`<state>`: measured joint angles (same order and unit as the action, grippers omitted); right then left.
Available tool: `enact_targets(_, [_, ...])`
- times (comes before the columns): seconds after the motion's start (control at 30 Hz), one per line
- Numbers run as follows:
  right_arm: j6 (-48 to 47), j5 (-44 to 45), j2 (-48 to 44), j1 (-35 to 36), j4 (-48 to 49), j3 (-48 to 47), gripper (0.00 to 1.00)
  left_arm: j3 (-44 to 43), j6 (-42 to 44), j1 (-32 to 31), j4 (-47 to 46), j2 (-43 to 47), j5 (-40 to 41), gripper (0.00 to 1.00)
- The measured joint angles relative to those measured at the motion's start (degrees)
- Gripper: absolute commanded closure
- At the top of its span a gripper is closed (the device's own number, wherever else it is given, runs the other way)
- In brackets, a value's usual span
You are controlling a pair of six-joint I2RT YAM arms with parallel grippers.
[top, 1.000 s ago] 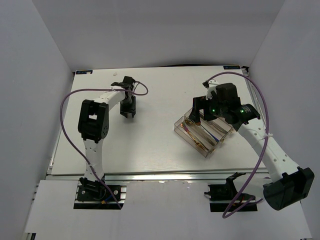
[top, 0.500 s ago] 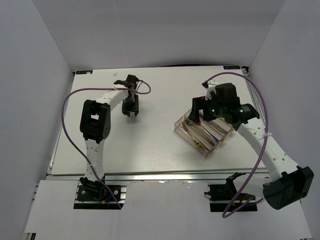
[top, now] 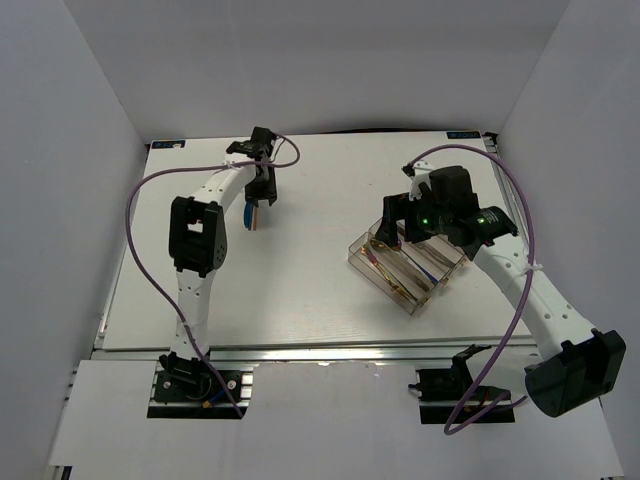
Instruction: Sort the eating utensils into containers
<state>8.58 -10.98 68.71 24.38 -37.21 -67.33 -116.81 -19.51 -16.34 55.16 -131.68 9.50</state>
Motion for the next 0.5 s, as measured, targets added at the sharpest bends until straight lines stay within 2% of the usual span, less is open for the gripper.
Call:
enact_targets(0.2, [0.0,-0.4,0.0,0.0,0.0,0.0,0.11,-0.3,0.2,1.4,0.9,-4.6,0.2,0.52])
enact_targets(0.5, [0.0,-0.8,1.8,0.0,0.0,0.0,0.11,-0.5,0.8,1.9,1.0,-5.0,0.4,0.53])
